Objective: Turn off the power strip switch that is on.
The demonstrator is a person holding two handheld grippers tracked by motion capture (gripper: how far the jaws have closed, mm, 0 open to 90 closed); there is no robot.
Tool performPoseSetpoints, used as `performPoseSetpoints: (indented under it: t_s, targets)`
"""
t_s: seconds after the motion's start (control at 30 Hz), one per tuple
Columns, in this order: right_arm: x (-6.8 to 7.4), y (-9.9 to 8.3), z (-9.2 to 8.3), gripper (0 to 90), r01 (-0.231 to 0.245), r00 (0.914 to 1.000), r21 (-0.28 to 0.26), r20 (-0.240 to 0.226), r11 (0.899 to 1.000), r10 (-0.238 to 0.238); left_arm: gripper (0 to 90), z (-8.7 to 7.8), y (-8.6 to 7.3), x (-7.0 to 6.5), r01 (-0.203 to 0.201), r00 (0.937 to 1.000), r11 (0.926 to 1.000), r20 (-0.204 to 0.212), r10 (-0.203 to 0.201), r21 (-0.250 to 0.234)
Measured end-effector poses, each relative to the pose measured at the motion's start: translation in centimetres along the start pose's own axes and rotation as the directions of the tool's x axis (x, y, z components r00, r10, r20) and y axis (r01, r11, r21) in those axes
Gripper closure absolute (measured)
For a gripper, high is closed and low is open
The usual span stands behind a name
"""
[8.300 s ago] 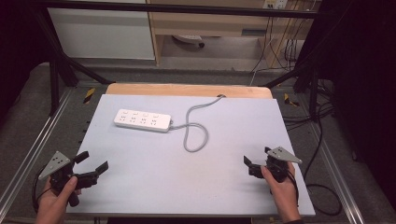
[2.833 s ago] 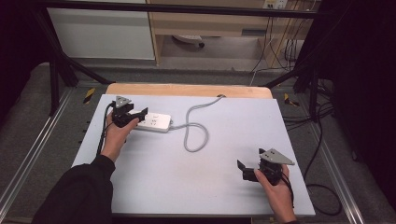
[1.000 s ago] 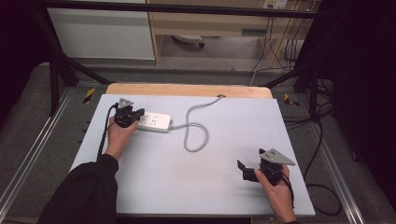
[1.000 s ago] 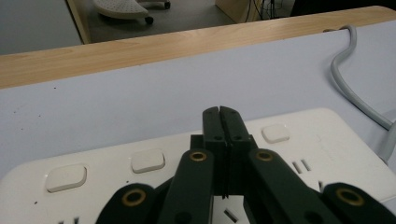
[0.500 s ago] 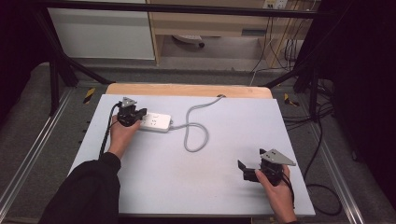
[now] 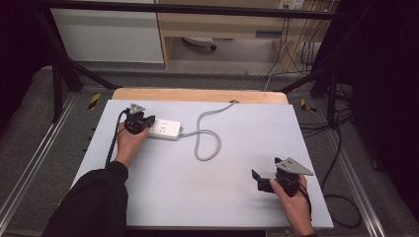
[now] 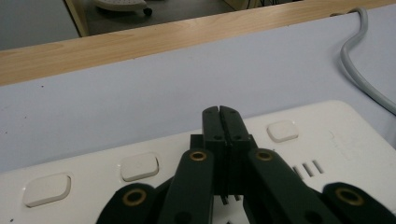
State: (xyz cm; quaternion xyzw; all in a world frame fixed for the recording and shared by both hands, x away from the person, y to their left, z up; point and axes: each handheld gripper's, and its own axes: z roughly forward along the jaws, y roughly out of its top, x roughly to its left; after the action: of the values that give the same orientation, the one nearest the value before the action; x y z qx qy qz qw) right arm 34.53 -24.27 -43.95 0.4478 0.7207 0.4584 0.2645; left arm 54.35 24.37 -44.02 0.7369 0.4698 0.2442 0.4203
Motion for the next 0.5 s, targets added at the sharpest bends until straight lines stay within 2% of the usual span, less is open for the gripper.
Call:
performPoseSetpoints:
  t_s: [0.5]
  targets:
    - [0.02,-0.01,-0.02,2.4,0.000,1.0000,0.001,0.001,1.000,0.000,90.0,0.22,-0.03,0.07,-0.012,0.9999,0.9999,-0.004,0.012,0.002]
